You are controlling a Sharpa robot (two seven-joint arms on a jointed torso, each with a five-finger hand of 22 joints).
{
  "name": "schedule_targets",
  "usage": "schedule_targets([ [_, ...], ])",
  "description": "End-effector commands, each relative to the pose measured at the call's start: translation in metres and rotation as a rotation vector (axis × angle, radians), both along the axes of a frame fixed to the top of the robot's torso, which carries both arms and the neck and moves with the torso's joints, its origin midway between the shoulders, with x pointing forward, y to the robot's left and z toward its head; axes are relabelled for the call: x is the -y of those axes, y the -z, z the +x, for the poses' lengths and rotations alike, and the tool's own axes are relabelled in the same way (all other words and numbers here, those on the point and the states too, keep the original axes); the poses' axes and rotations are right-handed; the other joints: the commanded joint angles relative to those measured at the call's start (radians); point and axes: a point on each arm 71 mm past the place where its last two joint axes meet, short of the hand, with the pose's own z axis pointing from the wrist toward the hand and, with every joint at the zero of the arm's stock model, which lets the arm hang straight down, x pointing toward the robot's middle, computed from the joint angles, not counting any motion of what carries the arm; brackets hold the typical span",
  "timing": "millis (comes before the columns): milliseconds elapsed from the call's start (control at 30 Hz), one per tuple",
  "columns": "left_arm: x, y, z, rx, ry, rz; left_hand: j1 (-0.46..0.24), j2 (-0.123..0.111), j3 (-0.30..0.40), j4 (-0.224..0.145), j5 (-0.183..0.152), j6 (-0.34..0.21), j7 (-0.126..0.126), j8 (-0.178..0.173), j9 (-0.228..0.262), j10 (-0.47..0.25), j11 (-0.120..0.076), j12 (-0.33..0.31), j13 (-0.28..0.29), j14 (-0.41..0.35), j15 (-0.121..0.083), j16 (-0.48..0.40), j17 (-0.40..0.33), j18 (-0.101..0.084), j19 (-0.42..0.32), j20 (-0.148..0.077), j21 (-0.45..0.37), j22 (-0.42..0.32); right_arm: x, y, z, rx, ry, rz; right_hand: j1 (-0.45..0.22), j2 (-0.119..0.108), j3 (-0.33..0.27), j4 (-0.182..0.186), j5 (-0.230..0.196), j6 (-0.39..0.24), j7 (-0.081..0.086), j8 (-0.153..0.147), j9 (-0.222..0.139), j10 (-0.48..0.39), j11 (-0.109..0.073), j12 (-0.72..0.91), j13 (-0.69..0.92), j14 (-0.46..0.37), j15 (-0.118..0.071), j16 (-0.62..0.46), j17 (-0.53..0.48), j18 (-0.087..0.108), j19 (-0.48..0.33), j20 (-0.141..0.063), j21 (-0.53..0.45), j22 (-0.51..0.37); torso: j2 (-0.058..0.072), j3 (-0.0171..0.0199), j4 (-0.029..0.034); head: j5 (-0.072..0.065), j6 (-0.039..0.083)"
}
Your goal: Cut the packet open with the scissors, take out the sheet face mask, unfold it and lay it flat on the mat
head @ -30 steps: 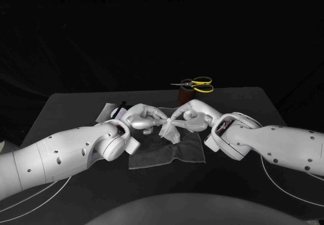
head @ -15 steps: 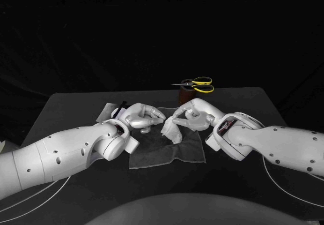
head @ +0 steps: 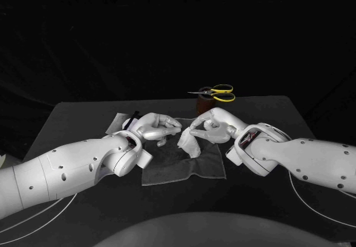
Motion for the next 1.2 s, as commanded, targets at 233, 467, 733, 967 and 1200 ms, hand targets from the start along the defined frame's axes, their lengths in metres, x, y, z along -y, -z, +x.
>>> schedule_targets([
  [233, 0.0085, -0.0016, -0.0017, 0.024, 0.070, -0.004, 0.040, 0.001, -0.056, -0.001, -0.004, 0.000, 0.005, -0.030, -0.031, 0.006, 0.009, 0.001, -0.005, 0.008, 0.005, -0.001, 0.016, 0.015, 0.012, 0.009, 0.004, 0.007, -0.0037, -0.0015, -0.0016, 0.010, -0.020, -0.001, -0.001, 0.007, 0.004, 0.001, 0.005, 0.011, -0.012, 0.055, 0.047, 0.044, -0.008, -0.005, 0.155, 0.090, -0.011, 0.005, 0.224, 0.010, 0.002, 0.000, -0.006, 0.064, 0.000, 0.0008, -0.0001, 0.001, 0.000],
  [467, 0.0109, 0.0007, -0.0011, 0.011, 0.089, 0.012, 0.060, 0.006, -0.087, 0.001, -0.004, 0.030, 0.003, -0.037, -0.049, 0.021, 0.008, 0.024, 0.002, 0.022, 0.005, 0.005, 0.036, 0.013, 0.023, 0.010, 0.010, 0.014, -0.0050, -0.0023, -0.0025, 0.014, -0.022, 0.003, -0.001, 0.007, 0.005, 0.001, 0.005, 0.010, -0.012, 0.056, 0.048, 0.043, -0.008, -0.007, 0.154, 0.090, -0.011, 0.005, 0.224, 0.011, 0.001, 0.000, -0.009, 0.064, 0.001, 0.0004, -0.0009, -0.001, 0.000],
  [733, 0.0143, 0.0008, -0.0020, 0.007, 0.107, 0.007, 0.085, 0.037, -0.103, 0.006, -0.004, 0.099, -0.015, -0.022, -0.060, 0.038, -0.007, 0.066, 0.021, 0.035, -0.006, 0.011, 0.057, 0.011, 0.036, 0.004, 0.021, 0.025, -0.0057, -0.0021, -0.0026, 0.011, -0.026, 0.002, -0.001, 0.007, 0.005, 0.001, 0.005, 0.009, -0.012, 0.057, 0.049, 0.043, -0.008, -0.007, 0.154, 0.090, -0.012, 0.005, 0.224, 0.010, 0.001, -0.001, -0.009, 0.064, 0.000, 0.0003, -0.0005, -0.002, 0.000],
  [967, 0.0161, -0.0002, -0.0021, 0.004, 0.111, -0.019, 0.104, 0.089, -0.101, 0.018, -0.004, 0.182, -0.043, 0.011, -0.060, 0.055, -0.028, 0.098, 0.037, 0.069, -0.023, 0.020, 0.109, 0.007, 0.049, -0.009, 0.034, 0.039, -0.0055, -0.0005, -0.0015, 0.002, -0.027, -0.005, -0.001, 0.007, 0.005, 0.001, 0.005, 0.009, -0.012, 0.057, 0.049, 0.043, -0.008, -0.007, 0.154, 0.090, -0.012, 0.005, 0.224, 0.010, 0.001, -0.001, -0.009, 0.064, 0.000, 0.0001, 0.0002, -0.003, 0.000],
  [1200, 0.0158, -0.0010, -0.0012, 0.000, 0.089, -0.043, 0.130, 0.122, -0.081, 0.011, -0.004, 0.212, -0.050, 0.035, -0.051, 0.078, -0.043, 0.101, 0.038, 0.112, -0.038, 0.031, 0.174, -0.002, 0.079, -0.021, 0.068, 0.071, -0.0049, 0.0014, -0.0003, -0.008, -0.029, -0.021, -0.001, 0.007, 0.005, 0.001, 0.005, 0.009, -0.012, 0.057, 0.049, 0.043, -0.008, -0.007, 0.154, 0.090, -0.012, 0.005, 0.224, 0.010, 0.001, -0.001, -0.009, 0.064, 0.000, 0.0000, 0.0001, -0.002, 0.000],
])
